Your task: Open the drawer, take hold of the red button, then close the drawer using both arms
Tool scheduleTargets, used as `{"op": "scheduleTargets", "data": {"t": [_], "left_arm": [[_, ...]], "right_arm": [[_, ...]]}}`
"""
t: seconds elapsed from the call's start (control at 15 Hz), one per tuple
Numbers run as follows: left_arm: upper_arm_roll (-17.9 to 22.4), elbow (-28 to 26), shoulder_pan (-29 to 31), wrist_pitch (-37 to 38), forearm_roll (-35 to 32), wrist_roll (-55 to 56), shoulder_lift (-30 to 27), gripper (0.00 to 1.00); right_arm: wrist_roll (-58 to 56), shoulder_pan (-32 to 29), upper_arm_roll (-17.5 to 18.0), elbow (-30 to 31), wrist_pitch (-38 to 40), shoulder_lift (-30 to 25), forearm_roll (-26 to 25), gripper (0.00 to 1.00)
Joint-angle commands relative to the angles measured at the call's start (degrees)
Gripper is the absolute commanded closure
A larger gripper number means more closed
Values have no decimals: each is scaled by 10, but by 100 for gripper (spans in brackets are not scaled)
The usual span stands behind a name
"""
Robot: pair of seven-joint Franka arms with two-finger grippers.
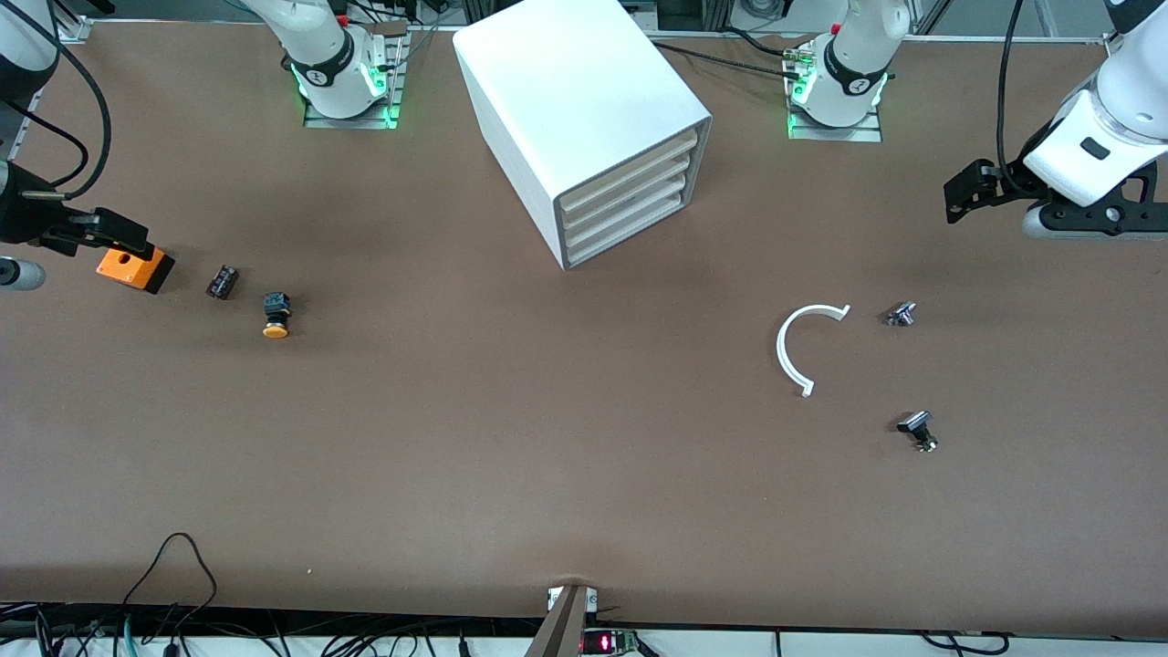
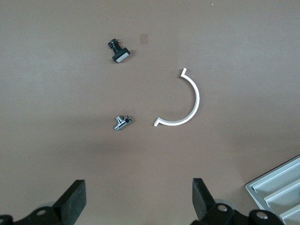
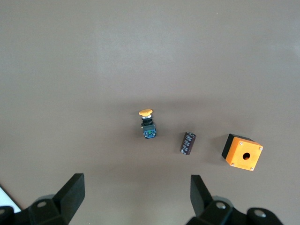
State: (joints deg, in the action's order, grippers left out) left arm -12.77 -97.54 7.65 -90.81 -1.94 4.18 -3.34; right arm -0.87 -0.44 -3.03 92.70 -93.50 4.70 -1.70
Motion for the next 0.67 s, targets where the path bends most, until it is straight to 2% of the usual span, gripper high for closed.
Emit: {"op": "scheduleTargets", "data": {"t": [0.0,0.6], "left_arm": [[-1,15,3,18,11,-2,4,0],[-5,45,2,40,10,0,22,0]], "right_arm": [[-9,3,-3,13,-10,-11,10,0],[-1,1,-6,0,-15,-5,8,0]]}}
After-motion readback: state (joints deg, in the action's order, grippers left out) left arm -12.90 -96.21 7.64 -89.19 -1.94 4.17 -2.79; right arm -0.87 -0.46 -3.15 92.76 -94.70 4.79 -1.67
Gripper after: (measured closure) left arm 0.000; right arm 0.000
